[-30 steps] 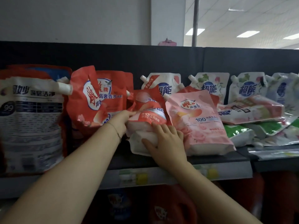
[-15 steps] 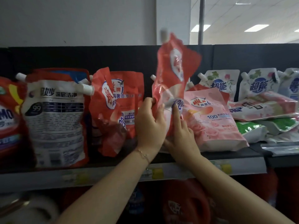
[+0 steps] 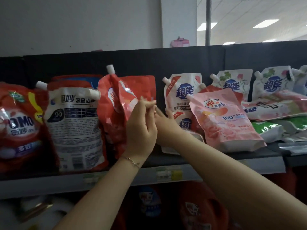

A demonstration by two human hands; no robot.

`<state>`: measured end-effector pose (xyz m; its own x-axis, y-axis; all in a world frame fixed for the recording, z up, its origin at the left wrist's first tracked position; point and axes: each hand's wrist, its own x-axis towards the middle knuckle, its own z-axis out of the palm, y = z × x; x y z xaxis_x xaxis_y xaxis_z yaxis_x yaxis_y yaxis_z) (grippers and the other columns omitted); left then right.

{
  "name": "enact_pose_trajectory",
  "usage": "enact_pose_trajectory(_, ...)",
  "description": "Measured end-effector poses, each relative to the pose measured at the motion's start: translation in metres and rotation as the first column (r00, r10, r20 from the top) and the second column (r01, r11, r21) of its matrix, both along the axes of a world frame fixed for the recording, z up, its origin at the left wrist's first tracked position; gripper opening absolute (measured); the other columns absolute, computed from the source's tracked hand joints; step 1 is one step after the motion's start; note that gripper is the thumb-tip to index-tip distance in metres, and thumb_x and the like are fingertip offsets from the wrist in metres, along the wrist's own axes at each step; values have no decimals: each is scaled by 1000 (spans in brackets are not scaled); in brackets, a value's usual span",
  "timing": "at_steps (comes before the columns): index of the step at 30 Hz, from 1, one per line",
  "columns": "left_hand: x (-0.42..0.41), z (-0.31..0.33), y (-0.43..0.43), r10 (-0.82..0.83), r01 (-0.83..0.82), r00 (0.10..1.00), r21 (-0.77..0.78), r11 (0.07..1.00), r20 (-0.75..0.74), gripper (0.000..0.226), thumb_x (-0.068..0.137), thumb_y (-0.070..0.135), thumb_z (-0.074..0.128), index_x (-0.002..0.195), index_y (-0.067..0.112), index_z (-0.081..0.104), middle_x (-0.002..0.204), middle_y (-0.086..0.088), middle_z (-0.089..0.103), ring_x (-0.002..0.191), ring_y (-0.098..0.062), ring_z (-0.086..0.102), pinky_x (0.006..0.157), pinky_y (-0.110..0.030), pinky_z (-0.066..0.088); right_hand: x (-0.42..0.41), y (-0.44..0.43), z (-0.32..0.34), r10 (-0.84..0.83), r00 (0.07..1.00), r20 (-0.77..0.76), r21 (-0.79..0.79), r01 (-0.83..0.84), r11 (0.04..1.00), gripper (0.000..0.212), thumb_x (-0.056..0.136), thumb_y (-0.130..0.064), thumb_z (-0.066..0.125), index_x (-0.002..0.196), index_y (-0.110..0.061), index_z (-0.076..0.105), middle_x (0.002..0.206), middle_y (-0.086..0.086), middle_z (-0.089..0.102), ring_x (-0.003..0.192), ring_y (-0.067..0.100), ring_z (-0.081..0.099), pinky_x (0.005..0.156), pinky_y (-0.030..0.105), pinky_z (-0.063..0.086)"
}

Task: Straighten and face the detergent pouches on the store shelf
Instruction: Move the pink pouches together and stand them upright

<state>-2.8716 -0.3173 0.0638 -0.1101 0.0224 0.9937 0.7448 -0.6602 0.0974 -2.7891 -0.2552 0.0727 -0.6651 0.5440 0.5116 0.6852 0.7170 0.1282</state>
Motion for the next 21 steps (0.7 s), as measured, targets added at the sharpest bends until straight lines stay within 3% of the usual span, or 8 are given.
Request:
enact_pose_trajectory(3, -10, -19, -2, -17, 9, 999, -162, 987, -44, 8, 93, 1, 54, 98, 2, 60, 92, -1, 61, 85, -10, 59, 79, -19, 48, -13, -4, -22, -65, 984, 165, -185, 96, 978, 83, 92, -53, 45, 154, -27, -4, 162, 2, -11, 148, 27, -9, 111, 68, -1)
enact_pose_trajectory(9, -22, -32, -10, -23, 12, 999, -309, 951, -30, 13, 90, 0, 55, 99, 10, 54, 95, 1, 55, 82, -5, 54, 70, -7, 42, 14, 5, -7, -91, 970, 224, -345, 166, 924, 120, 66, -76, 64, 152, -35, -9, 161, -5, -11, 147, 29, -10, 110, 66, -5)
enact_pose_trajectory(11, -19, -30, -12, -39, 29, 999, -355, 934, -22, 17, 89, -1, 55, 98, 13, 52, 94, 4, 52, 84, -5, 54, 67, -6, 42, 29, 7, 1, -112, 951, 288, -335, 210, 918, 113, 66, -84, 54, 153, -34, 4, 162, -5, -2, 148, 28, -3, 113, 63, 4)
enact_pose_trajectory(13, -12, -25, -10, -18, -3, 999, -396, 918, -49, 15, 88, 3, 56, 98, 13, 53, 95, 3, 52, 84, -4, 51, 73, -7, 40, 43, 9, 2, -160, 933, 322, -321, 266, 909, 97, 76, -79, 45, 153, -30, 13, 161, -1, 5, 147, 29, 4, 115, 60, 10)
enact_pose_trajectory(17, 7, -17, 0, 4, -30, 999, -563, 826, -47, 17, 87, 10, 59, 102, 14, 51, 103, 3, 51, 95, -10, 49, 77, -8, 35, 76, 13, -8, -254, 956, 144, -253, 284, 925, 81, 86, -73, 35, 152, -30, 17, 161, -2, 8, 148, 22, 2, 117, 56, -1)
enact_pose_trajectory(21, 29, -2, 21, 14, 85, 992, -732, 676, 127, 17, 89, 18, 61, 101, 15, 49, 104, 3, 48, 96, -12, 48, 75, -10, 34, 106, 17, -22, -317, 941, 115, -122, 331, 936, 85, 79, -80, 11, 149, -32, 23, 158, -2, 23, 148, 23, 5, 117, 54, 2)
